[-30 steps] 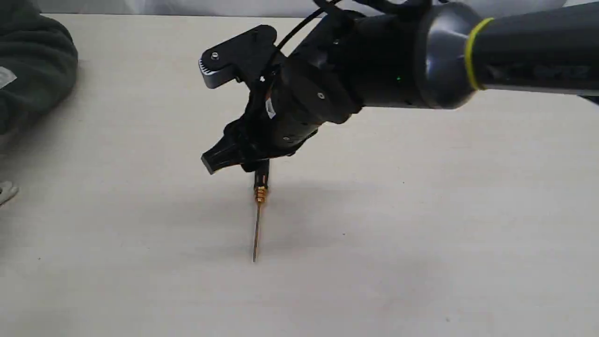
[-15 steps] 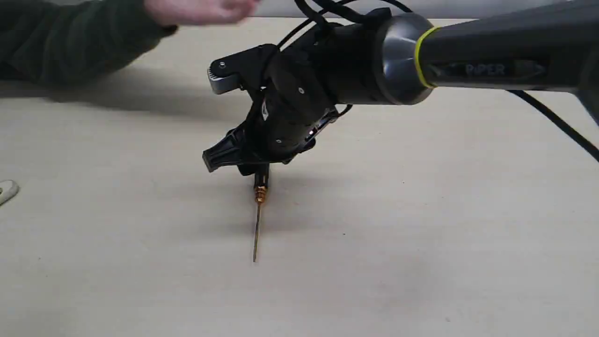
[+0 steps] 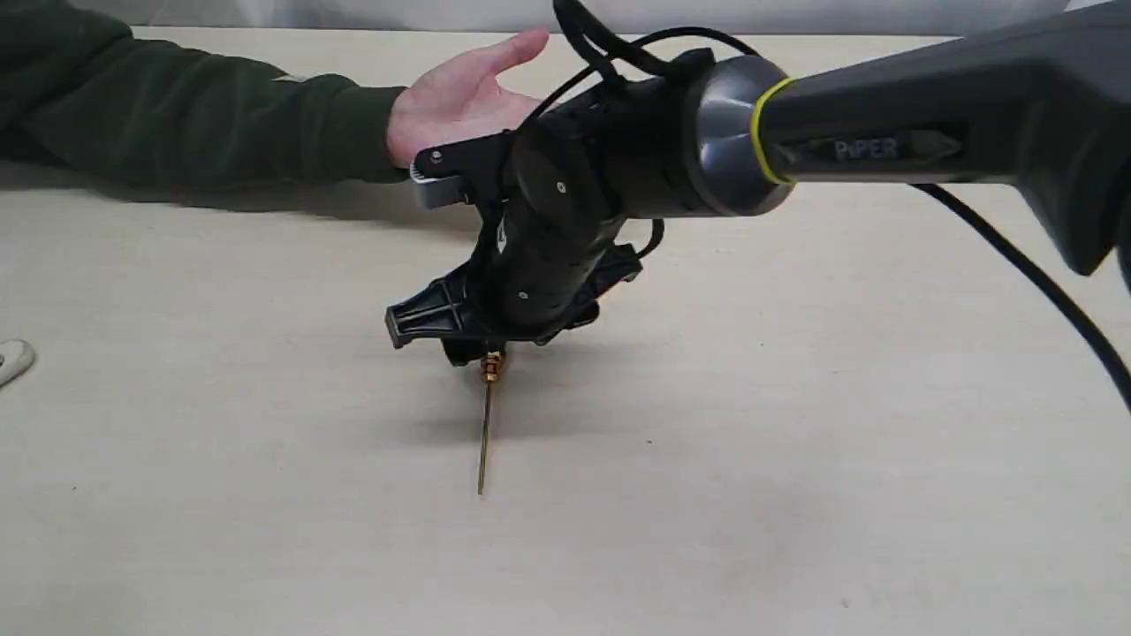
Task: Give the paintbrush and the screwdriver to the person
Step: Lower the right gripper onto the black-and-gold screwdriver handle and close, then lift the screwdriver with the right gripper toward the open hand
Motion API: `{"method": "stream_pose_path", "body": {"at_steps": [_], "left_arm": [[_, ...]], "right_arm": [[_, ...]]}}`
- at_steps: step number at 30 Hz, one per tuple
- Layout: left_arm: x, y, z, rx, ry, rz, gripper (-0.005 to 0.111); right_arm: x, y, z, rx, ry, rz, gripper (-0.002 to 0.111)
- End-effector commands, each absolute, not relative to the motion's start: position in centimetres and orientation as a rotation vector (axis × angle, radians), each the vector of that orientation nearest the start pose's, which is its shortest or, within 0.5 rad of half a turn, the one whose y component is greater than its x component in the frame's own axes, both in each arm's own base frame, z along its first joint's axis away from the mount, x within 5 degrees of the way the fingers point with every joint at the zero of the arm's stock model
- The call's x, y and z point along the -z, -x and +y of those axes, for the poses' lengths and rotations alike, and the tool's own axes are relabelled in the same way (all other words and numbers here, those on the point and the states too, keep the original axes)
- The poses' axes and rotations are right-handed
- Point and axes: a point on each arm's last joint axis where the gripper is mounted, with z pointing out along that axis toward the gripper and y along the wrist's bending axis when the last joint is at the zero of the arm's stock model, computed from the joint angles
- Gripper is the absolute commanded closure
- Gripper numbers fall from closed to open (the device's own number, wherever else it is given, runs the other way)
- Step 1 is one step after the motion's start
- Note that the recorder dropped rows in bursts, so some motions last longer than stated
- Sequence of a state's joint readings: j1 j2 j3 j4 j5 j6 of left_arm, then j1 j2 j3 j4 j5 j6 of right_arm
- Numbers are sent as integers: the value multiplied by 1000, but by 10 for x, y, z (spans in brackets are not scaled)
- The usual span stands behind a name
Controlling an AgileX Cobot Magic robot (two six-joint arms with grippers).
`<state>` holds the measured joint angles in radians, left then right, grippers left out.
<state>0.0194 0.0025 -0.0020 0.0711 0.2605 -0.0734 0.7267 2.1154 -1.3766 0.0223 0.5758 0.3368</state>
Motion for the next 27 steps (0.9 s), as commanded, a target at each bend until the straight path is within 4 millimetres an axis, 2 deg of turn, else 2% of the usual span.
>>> {"method": "stream_pose_path", "body": {"at_steps": [1, 4, 10, 16, 22, 24, 27], "left_arm": [[-191, -55, 2, -17, 29, 1730, 107], [-191, -55, 2, -17, 29, 1730, 107], [-191, -55, 2, -17, 29, 1730, 107], [-191, -55, 2, -17, 29, 1730, 107], [-191, -55, 2, -17, 29, 1730, 107], [-191, -55, 2, -17, 29, 1730, 107], [-190, -55, 2, -15, 31, 1734, 107]], "right_arm": [[-120, -317, 281, -265, 517, 2803, 48], [-118, -317, 281, -267, 508, 2807, 50], [-115, -323, 275, -251, 486, 2818, 64], [-115, -327, 269, -229, 489, 2810, 65], [-102, -331, 258, -141, 512, 2861, 65], [-98, -331, 257, -132, 511, 2871, 68], [-91, -332, 256, -121, 543, 2875, 80]]}}
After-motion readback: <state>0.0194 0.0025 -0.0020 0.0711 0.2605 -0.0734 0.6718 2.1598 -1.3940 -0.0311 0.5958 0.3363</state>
